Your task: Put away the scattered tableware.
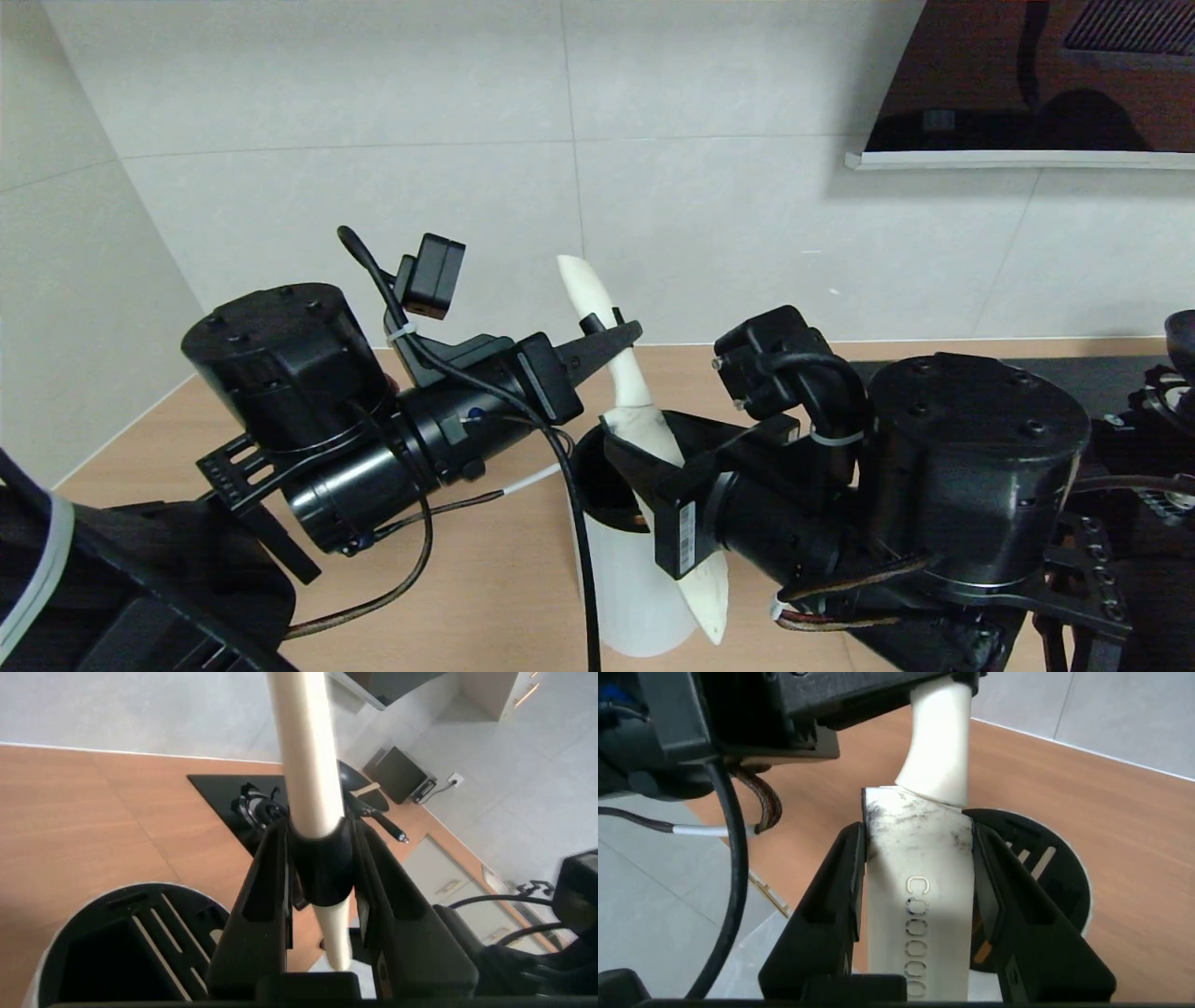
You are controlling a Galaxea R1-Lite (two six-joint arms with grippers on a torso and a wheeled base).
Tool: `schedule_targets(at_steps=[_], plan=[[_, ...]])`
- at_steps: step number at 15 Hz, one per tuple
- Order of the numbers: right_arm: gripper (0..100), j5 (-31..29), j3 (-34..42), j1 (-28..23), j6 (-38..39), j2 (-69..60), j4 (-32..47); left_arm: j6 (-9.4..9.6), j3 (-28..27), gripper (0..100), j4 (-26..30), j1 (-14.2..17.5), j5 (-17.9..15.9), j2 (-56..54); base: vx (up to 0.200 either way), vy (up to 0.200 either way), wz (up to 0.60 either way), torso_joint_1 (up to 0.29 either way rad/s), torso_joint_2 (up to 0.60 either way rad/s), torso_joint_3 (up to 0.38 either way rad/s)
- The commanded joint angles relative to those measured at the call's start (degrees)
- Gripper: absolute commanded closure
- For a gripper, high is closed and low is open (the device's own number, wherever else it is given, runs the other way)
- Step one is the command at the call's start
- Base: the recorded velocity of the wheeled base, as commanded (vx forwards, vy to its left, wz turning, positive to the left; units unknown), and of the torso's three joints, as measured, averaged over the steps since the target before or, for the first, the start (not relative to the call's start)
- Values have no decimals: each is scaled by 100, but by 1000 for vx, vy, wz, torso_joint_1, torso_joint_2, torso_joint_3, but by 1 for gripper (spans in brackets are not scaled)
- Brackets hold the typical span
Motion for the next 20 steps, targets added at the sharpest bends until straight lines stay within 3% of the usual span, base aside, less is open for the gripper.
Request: schedule_targets(at_steps=[1,5,6,10,15,16,17,18,19,20], plan=[[100,-21,11,-6,-10,-12,-112,4,32,100,0,-18,-15,-72,0,0,0,0,0,0],[100,-30,19,-15,-10,-12,-129,4,23,100,18,-150,12,-203,0,0,0,0,0,0],[0,-30,19,-15,-1,-12,-129,13,14,100,18,-150,12,-212,0,0,0,0,0,0],[0,-65,54,-208,-36,-258,-121,65,-126,100,229,-115,64,-511,0,0,0,0,0,0],[0,172,-77,-1729,-63,-1067,161,355,-979,100,1538,17,1040,-1179,0,0,0,0,0,0],[0,383,-113,-2423,-63,-1093,275,786,-1286,100,2224,43,1383,-1504,0,0,0,0,0,0],[0,409,-69,-2836,-63,-1049,275,1094,-1497,100,2646,43,1708,-1627,0,0,0,0,0,0],[0,409,37,-3091,-63,-970,275,1419,-1647,100,2856,-89,1884,-1610,0,0,0,0,0,0],[0,409,98,-3214,-63,-944,275,1937,-1629,100,2909,-440,2068,-1557,0,0,0,0,0,0],[0,401,151,-3249,-63,-944,275,2210,-1611,100,2900,-589,2235,-1513,0,0,0,0,0,0]])
